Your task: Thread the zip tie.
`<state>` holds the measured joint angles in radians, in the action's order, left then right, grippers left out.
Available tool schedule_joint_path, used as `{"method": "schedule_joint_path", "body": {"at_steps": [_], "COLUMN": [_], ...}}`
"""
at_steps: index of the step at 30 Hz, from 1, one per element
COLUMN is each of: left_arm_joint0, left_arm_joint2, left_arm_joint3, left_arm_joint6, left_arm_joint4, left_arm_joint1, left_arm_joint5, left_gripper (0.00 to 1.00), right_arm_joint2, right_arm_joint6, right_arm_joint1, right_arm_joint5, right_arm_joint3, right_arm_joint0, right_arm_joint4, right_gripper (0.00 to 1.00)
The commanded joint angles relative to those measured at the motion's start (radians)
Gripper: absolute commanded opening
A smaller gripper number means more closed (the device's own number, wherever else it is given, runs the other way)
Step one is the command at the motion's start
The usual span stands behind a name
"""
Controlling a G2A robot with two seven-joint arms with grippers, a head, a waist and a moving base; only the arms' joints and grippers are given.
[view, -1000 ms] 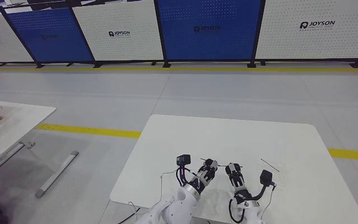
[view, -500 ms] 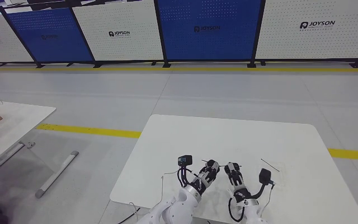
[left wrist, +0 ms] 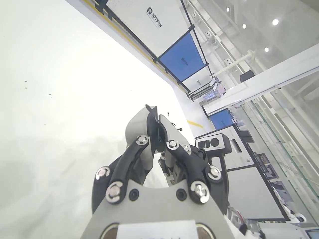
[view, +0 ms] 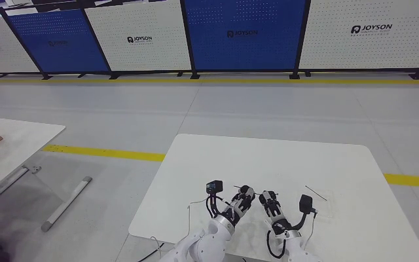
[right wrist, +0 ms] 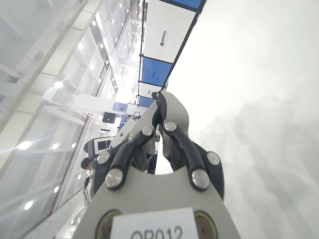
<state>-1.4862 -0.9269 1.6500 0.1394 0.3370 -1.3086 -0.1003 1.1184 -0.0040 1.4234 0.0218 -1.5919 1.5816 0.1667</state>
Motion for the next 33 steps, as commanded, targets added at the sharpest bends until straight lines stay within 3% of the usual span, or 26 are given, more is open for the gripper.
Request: {"method": "schedule_joint_path", "body": {"at_steps": [1,5,11,13,18,33], "left_arm_joint0": [0.001,0.003,0.004,0.004,0.001,-0.011], "left_arm_joint2": [-0.001,-0.002,-0.002,-0.002,-0.003,-0.014], "left_arm_joint3": [-0.002,-0.005,-0.007,-0.007,-0.004,0.011], "left_arm_joint6": [0.002,0.004,0.010,0.012,0.013,0.001], "left_arm_joint4": [-0.004,-0.008,-0.007,-0.006,0.003,0.010], "left_arm_joint1": [-0.001,-0.003,-0.007,-0.007,-0.008,-0.008], "left_arm_joint5": [-0.005,-0.012,-0.021,-0.022,-0.022,0.000], "left_gripper": [0.00,0.00,0.00,0.00,0.00,0.00], "right_arm_joint2": [0.002,0.005,0.013,0.014,0.015,0.003], "right_arm_joint6": [-0.003,-0.010,-0.018,-0.020,-0.024,-0.028], "right_arm_joint1": [0.000,-0.002,-0.004,-0.004,-0.005,-0.004], "right_arm_joint5": [0.010,0.030,0.041,0.044,0.042,0.026], "right_arm_joint3": [-0.003,-0.006,-0.012,-0.015,-0.025,-0.034], "right_arm_joint0": [0.002,0.013,0.025,0.029,0.034,0.026], "right_arm_joint4": [-0.002,0.002,0.002,0.006,0.011,0.028], "right_gripper": [0.35,0.37,0.13,0.13,0.00,0.00]}}
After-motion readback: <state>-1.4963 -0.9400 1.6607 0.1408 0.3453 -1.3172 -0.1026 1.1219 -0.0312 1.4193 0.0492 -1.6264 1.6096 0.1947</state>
